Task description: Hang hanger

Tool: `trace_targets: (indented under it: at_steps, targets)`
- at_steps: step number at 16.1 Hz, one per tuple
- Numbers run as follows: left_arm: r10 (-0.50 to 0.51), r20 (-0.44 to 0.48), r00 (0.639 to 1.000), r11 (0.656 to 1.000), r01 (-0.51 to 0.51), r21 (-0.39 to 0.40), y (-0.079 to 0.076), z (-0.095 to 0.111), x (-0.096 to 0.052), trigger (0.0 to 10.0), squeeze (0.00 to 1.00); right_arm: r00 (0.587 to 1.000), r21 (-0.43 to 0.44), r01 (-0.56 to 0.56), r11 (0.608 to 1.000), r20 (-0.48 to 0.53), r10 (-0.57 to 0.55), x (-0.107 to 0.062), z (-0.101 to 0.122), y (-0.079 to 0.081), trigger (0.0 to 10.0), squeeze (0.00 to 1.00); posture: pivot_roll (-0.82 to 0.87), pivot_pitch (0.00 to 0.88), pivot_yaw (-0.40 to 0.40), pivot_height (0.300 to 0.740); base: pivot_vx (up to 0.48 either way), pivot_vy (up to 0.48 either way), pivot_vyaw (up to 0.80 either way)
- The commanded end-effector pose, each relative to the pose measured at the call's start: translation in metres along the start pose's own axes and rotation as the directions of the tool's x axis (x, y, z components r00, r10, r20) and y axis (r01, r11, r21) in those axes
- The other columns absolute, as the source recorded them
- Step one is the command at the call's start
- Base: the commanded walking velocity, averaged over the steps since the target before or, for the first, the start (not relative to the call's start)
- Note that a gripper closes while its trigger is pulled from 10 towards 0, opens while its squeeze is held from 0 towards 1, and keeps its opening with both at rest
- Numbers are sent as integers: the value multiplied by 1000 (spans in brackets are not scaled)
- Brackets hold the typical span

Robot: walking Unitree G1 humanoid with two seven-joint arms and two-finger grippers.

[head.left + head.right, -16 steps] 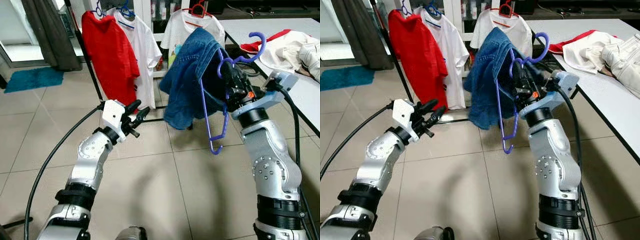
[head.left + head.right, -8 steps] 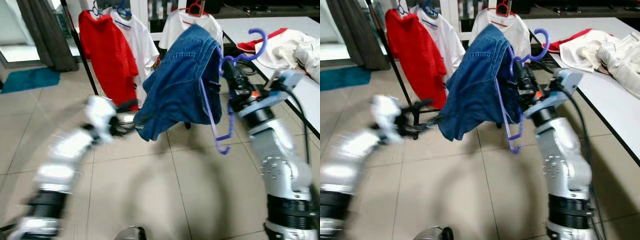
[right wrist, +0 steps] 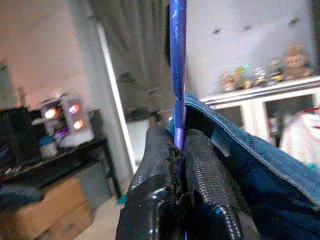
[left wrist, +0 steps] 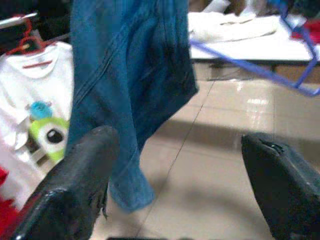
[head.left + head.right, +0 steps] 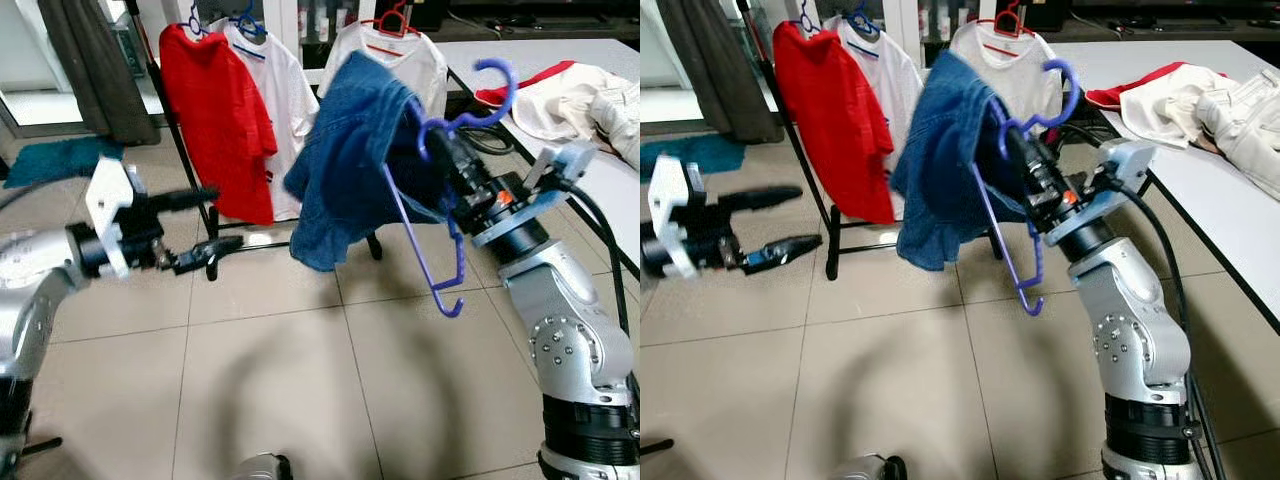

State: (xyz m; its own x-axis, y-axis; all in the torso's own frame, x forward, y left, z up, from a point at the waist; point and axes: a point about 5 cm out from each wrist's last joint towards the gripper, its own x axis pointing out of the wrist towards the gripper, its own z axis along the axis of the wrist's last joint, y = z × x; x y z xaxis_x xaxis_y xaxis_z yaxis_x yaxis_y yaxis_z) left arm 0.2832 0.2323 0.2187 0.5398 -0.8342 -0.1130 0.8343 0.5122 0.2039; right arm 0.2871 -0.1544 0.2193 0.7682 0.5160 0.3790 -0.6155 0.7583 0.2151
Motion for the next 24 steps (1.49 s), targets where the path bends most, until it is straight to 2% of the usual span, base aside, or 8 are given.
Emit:
trace_targets:
  at_steps: [1,7,11,13,18,20,23,24]
  targets:
    - [-28,0,1000,1000,28,15,2,10,-2,10000,1000,998,-15,-63,998,19,63,1,7,8,10000,0,-44,27,30,740,0,0,0]
    - [-105,16,994,992,104,75,23,45,-8,10000,1000,982,-54,-179,982,-63,176,-4,7,14,10000,0,-45,41,29,740,0,0,0]
    - [-193,-17,981,971,194,141,34,56,6,10000,1000,951,-78,-289,954,-138,277,-7,5,23,10000,0,-48,51,45,740,0,0,0]
    - [-214,3,977,960,210,186,38,59,17,10000,0,927,-90,-349,933,-181,329,-11,4,28,10000,0,-52,49,52,740,0,0,0]
    - [-313,4,950,932,307,192,51,72,36,10000,0,868,-91,-464,881,-243,432,-14,4,37,10000,0,-54,47,53,740,0,0,0]
    - [-431,-30,902,890,430,152,46,70,45,10000,0,835,-77,-519,851,-261,485,-17,4,43,10000,0,-57,44,64,740,0,0,0]
    - [-520,-97,849,842,528,107,34,60,54,0,0,812,-71,-549,832,-279,512,-19,3,48,10000,0,-61,45,76,740,0,0,0]
    - [-535,-119,837,830,546,110,32,57,57,0,0,808,-68,-555,829,-281,518,-20,2,50,10000,0,-61,45,76,740,0,0,0]
